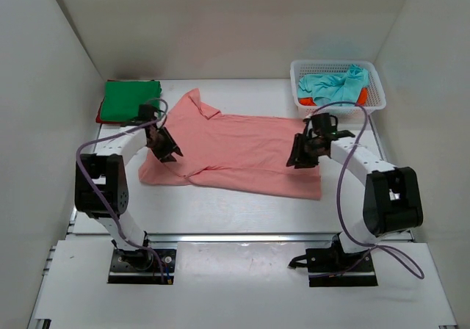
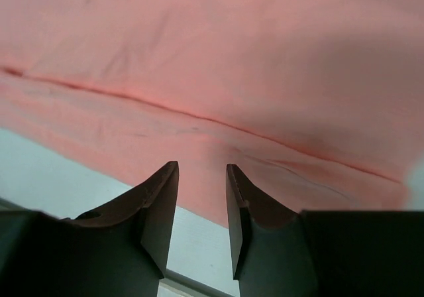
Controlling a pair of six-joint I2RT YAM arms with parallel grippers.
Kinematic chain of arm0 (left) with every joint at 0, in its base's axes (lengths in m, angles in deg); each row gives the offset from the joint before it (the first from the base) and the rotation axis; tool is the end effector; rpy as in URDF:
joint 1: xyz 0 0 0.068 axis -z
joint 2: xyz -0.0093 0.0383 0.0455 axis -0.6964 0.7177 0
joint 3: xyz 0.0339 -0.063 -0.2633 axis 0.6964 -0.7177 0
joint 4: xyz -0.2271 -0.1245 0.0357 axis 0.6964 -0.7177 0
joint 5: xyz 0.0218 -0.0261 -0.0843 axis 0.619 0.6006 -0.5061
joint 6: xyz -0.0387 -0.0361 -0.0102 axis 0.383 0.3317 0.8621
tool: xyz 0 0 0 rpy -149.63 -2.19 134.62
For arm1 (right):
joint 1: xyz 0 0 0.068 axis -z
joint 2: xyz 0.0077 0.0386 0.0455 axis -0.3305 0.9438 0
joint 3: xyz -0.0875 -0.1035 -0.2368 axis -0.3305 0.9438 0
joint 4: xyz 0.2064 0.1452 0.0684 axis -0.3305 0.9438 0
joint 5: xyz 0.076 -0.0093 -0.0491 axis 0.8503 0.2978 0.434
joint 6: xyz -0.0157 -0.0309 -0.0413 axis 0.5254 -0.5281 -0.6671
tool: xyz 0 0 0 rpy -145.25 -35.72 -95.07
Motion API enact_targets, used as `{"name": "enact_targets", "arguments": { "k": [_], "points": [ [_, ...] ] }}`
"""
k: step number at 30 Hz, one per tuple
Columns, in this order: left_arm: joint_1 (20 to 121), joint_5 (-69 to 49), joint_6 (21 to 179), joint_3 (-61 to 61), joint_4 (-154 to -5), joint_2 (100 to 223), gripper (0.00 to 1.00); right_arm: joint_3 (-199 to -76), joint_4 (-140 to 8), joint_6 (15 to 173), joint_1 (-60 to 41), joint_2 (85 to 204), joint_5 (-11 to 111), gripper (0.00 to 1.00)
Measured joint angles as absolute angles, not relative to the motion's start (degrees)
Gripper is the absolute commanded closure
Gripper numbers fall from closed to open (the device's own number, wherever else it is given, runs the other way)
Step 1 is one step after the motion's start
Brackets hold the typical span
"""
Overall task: Fold and stack the t-shirts
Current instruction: Fold the flattened tshirt in 1/3 of the way
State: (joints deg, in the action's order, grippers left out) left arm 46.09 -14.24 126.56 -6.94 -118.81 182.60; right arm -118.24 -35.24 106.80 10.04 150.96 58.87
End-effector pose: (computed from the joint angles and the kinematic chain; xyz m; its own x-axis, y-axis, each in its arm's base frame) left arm 0.3307 -0.0190 0.1977 -0.8024 -0.5750 -0.1598 -0.4862 0.7852 -0.3835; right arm 0.2941 0.0583 0.2083 -0.9158 0.1759 -0.3612 0.0200 0.9179 0.3963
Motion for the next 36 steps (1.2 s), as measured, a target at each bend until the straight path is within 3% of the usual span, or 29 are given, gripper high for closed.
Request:
{"name": "enact_targets", "arguments": {
  "k": [7,12,14,17,19,21,23,24,25,26,27,30,32,34,36],
  "points": [
    [51.36,-13.46,126.89,-17.54,-112.84,183.52,0.66,-111.01,-42.02,107.71,3.46,156.03,61.91,0.66],
    [49.83,-11.71,127.31,-30.0,-111.72,171.17,0.67,-105.02,-43.96,108.52,5.85,151.18,64.95,0.66],
    [50.83,-11.66,127.72,-34.24,-114.06,165.99,0.58,-102.13,-41.58,108.41,6.7,147.97,65.78,0.67],
    [52.58,-12.21,128.53,-38.06,-118.28,160.22,0.58,-99.31,-36.18,107.65,8.62,143.88,65.96,0.68],
    [52.65,-12.12,128.51,-38.81,-121.84,157.53,0.47,-98.35,-32.01,106.62,10.17,141.52,65.34,0.68],
    [52.26,-11.9,128.25,-38.39,-124.79,154.89,0.43,-98.13,-27.87,105.77,11.27,138.92,64.6,0.68],
    [51.23,-12.74,128.03,-35.0,-127.42,153.53,0.54,-99.01,-24.99,105.38,11.57,137.26,64.45,0.67],
    [50.75,-13.67,128.22,-31.97,-127.68,153.95,0.71,-100.28,-23.31,105.25,11.53,137.02,64.4,0.67],
    [50.4,-14.61,128.7,-28.86,-126.94,154.52,0.81,-101.96,-22.19,105.22,11.42,137.06,64.43,0.68],
    [49.96,-15.84,129.12,-25.17,-125.6,155.41,0.84,-104.32,-21.05,105.27,11.29,137.28,64.34,0.68],
    [49.54,-16.95,129.43,-21.76,-123.57,156.22,0.83,-106.85,-20.71,105.25,11.29,137.5,64.3,0.67],
    [47.93,-20.39,130.58,-12.3,-118.24,160.13,0.63,-114.44,-22.19,105.75,12.01,138.02,63.95,0.66],
    [46.99,-21.32,131.46,-8.19,-115.51,163.83,0.63,-116.87,-23.77,106.18,12.97,138.55,63.73,0.66],
    [45.87,-22.05,132.11,-3.68,-112.86,169.86,0.51,-119.75,-25.38,106.86,14.57,140.64,63.53,0.66],
    [44.95,-22.16,132.88,0.73,-110.59,177.44,0.5,-122.5,-26.61,107.21,15.64,144.19,63.14,0.66]
  ]
}}
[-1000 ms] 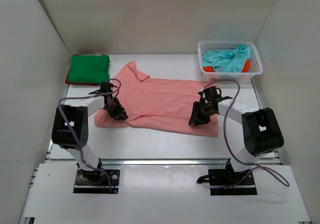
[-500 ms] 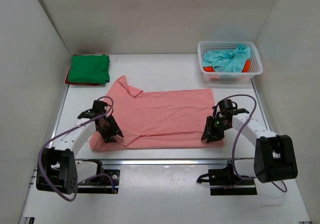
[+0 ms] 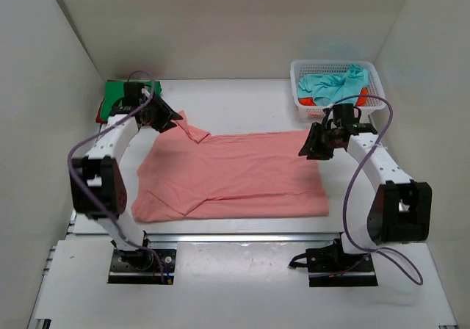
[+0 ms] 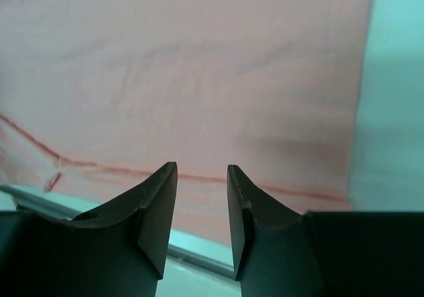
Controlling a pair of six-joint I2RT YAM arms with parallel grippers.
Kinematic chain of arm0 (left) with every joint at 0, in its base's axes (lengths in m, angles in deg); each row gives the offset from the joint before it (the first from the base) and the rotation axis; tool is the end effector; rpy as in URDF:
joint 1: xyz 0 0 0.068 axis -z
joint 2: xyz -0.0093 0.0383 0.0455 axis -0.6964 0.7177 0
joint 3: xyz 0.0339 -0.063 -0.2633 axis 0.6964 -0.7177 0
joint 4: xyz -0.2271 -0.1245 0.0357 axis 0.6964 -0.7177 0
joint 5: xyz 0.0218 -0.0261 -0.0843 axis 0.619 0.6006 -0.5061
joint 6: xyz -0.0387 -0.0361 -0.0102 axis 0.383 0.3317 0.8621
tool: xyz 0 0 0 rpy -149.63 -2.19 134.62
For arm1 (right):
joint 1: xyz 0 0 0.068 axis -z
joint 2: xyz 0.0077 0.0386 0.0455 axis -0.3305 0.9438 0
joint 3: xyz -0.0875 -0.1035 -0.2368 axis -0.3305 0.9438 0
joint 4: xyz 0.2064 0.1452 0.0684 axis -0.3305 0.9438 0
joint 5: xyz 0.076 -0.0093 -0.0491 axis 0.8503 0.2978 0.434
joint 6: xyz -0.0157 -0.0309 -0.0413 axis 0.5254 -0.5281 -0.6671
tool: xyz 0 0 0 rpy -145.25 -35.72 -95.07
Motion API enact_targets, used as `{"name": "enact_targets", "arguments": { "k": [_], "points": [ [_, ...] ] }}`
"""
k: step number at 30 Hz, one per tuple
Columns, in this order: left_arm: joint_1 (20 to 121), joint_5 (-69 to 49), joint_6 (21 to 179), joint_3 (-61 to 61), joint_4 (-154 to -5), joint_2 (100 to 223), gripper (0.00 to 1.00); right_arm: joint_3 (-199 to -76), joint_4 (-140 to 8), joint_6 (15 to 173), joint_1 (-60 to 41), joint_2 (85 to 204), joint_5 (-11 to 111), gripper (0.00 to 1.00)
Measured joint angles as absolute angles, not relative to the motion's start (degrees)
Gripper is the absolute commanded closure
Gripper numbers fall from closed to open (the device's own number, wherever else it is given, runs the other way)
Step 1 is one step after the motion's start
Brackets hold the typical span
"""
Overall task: Fold and stack the t-shirts
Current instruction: Grap the side of the flattened tshirt furthest away from the robot with both arms
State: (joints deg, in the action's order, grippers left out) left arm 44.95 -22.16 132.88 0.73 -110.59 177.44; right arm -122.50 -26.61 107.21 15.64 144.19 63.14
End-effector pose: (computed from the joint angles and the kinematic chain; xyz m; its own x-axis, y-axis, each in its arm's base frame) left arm 0.3511 -0.0174 0.2767 -0.7027 -0.6454 -0.2993 -0.3396 0.6740 -0.6561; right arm 0.2804 0.0307 0.2554 -0.8894 0.2630 -0.3739 0.0668 0.8839 0.4628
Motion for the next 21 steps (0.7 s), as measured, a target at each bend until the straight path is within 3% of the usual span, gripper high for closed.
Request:
{"name": "enact_targets", "arguments": {
  "k": [4,8,17,21],
  "points": [
    [43.21,-21.89,133.75,10.44,-109.8,192.24,0.43,-126.29,-28.29,107.37,16.34,151.03,62.33,0.66],
    [41.76,-19.82,134.04,22.74,-112.75,202.97,0.43,-128.97,-28.16,107.34,16.45,155.11,61.45,0.66],
    [40.12,-15.4,136.42,42.17,-121.82,216.48,0.37,-132.43,-27.61,107.45,17.58,158.98,60.43,0.67],
    [40.78,-15.58,137.49,44.4,-124.9,221.07,0.36,-134.44,-27.66,107.54,17.89,161.23,60.21,0.66]
  ]
}}
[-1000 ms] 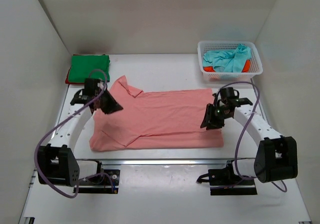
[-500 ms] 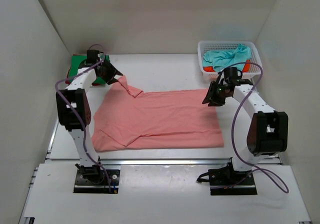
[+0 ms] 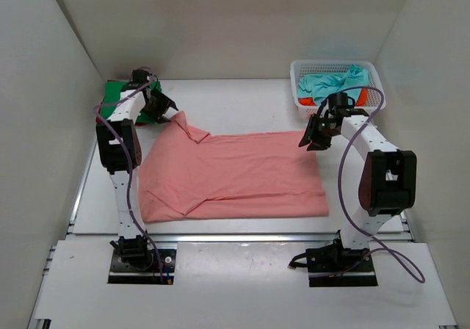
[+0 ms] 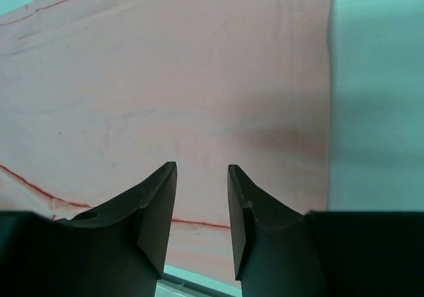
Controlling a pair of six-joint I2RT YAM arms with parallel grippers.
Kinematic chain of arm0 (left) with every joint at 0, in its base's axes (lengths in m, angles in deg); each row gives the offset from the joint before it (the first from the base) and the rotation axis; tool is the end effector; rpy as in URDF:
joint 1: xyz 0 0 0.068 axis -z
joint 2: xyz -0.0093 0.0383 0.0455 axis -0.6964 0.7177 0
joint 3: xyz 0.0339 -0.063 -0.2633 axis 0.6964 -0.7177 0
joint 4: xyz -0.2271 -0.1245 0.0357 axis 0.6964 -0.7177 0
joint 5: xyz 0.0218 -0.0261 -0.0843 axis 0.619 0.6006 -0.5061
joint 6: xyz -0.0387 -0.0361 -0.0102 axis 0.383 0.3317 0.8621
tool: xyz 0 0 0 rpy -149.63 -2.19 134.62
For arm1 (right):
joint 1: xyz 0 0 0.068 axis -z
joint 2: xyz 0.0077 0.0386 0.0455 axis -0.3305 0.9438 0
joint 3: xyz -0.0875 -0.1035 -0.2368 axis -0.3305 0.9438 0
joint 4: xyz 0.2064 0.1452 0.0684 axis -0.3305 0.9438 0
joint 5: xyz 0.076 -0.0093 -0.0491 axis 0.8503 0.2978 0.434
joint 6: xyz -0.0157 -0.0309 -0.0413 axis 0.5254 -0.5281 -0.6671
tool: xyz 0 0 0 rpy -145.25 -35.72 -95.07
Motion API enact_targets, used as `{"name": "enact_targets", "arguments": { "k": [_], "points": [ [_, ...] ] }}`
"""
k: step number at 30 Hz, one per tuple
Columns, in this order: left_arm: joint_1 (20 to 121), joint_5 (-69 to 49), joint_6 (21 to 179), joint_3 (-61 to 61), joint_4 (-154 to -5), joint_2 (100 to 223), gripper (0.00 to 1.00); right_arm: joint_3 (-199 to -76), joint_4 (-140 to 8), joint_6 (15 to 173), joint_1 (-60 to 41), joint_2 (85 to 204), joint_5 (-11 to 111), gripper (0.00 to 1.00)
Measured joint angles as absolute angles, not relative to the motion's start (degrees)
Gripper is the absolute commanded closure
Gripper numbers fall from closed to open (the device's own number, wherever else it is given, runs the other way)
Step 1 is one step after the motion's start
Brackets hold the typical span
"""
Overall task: Fold and stack the t-shirts
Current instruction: Grap the side of the flattened tshirt furthest away from the robot with both arms
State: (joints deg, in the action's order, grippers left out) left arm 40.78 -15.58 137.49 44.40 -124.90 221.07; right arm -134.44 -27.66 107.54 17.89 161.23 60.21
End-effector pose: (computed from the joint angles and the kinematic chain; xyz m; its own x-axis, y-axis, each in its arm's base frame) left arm 0.5097 0.0214 0.1822 -0.6204 -0.7703 -0.1476 -0.6284 0.6008 -0.4941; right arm 0.3500 0.0196 0.2304 -0.8945 0.3083 -0.3238 0.1589 0.8962 0.4143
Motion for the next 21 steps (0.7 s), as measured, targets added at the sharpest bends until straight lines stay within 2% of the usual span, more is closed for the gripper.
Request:
{"name": "enact_targets", "arguments": {
  "k": [5,6,7,9,14,18,21],
  "points": [
    [41.39,-18.51,139.24,47.77,-129.14,226.53,0.35,-136.82,-27.37,107.58,17.87,164.45,60.03,0.66],
    [41.41,-18.55,139.17,49.08,-129.73,227.12,0.38,-137.24,-27.33,107.61,17.87,164.99,59.95,0.67],
    [41.48,-18.57,139.15,50.85,-130.76,228.09,0.44,-137.61,-27.28,107.61,17.85,165.47,59.73,0.67],
    [41.65,-18.59,139.09,52.47,-131.83,229.24,0.69,-137.94,-27.74,107.58,17.82,166.0,58.98,0.67],
    [42.14,-19.1,138.74,52.73,-132.88,230.08,1.0,-137.94,-31.33,107.96,17.39,166.41,55.12,0.63],
    [42.27,-19.29,138.34,52.69,-133.08,230.05,1.0,-137.89,-36.79,109.09,17.15,168.18,51.07,0.49],
    [42.22,-19.99,138.02,51.99,-132.71,229.88,1.0,-137.91,-40.29,109.97,16.8,170.5,47.55,0.44]
  ]
}}
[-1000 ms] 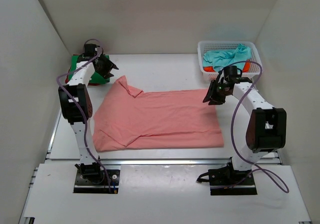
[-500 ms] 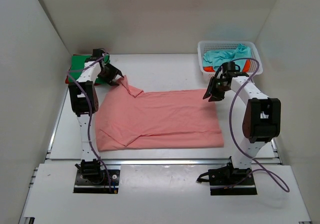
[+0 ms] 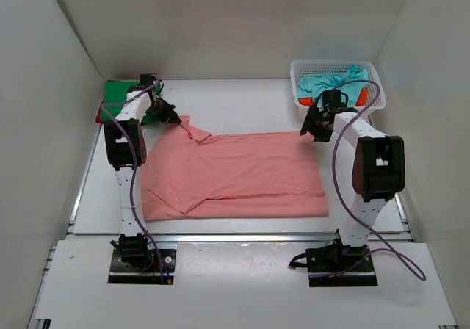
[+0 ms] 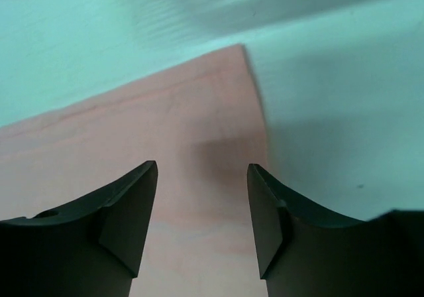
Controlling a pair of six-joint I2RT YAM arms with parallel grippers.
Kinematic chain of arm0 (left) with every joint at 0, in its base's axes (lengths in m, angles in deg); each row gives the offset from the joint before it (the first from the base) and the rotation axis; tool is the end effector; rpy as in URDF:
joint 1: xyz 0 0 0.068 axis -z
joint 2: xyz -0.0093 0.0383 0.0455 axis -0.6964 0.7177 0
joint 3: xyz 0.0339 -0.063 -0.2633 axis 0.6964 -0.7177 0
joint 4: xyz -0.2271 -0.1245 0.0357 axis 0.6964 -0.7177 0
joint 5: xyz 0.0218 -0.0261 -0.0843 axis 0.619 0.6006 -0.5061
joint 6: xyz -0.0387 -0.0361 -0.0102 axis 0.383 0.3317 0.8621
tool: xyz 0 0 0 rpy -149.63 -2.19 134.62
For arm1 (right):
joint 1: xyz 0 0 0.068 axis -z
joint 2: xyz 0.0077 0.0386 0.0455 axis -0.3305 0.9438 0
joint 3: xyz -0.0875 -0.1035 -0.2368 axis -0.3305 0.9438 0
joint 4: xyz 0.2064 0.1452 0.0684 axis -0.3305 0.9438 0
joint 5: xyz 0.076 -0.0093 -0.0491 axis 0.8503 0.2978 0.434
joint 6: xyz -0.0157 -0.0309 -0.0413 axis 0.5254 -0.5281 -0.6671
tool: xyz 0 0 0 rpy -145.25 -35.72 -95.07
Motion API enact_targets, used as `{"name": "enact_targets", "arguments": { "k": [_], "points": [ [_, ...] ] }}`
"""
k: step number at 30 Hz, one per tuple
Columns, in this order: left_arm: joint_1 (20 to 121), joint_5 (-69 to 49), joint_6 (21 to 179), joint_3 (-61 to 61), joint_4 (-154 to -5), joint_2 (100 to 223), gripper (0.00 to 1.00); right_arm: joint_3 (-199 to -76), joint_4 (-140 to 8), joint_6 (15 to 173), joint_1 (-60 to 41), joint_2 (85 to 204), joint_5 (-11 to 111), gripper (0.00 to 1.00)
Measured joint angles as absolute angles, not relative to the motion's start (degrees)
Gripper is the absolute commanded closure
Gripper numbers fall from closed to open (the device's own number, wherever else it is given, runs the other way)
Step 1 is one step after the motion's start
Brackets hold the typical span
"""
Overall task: Fold and stack the t-shirts
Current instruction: Grap the side of the flattened tshirt furthest away from the robot with both arms
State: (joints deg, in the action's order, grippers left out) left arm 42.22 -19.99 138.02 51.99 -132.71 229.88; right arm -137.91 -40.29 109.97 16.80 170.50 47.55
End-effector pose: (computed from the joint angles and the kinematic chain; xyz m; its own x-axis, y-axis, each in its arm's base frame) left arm 0.5199 0.0062 0.1398 -0.6670 -0.7449 0.0153 -0.6732 0.5937 -0.4408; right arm 0.3974 0.0207 0.2018 -0.8056 0.3502 -0.4779 0.2353 0.9294 0.2844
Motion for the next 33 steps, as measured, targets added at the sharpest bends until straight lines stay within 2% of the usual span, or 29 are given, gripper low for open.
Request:
{"name": "enact_targets", "arguments": {
  "k": [7,12,14,16,19,33],
  "points": [
    [42.11,-22.05,137.4,48.71,-131.81,228.37,1.0,-144.03,-42.39,111.26,15.97,180.34,41.59,0.43],
    [42.11,-22.7,136.99,46.28,-131.2,227.04,1.0,-148.01,-43.63,110.88,15.55,183.55,39.16,0.47],
    [42.05,-22.75,136.84,45.06,-131.07,226.34,1.0,-148.69,-43.61,110.25,15.31,184.07,38.96,0.59],
    [41.79,-22.77,136.73,44.49,-130.98,225.99,1.0,-148.97,-43.59,109.81,15.22,184.42,38.96,0.83],
    [41.57,-22.77,136.64,44.36,-130.96,225.84,1.0,-149.24,-43.11,109.64,15.01,184.64,38.92,0.98],
    [40.43,-24.45,135.68,46.35,-132.23,224.33,1.0,-146.66,-45.75,107.89,15.14,183.11,39.14,1.0]
  ]
}}
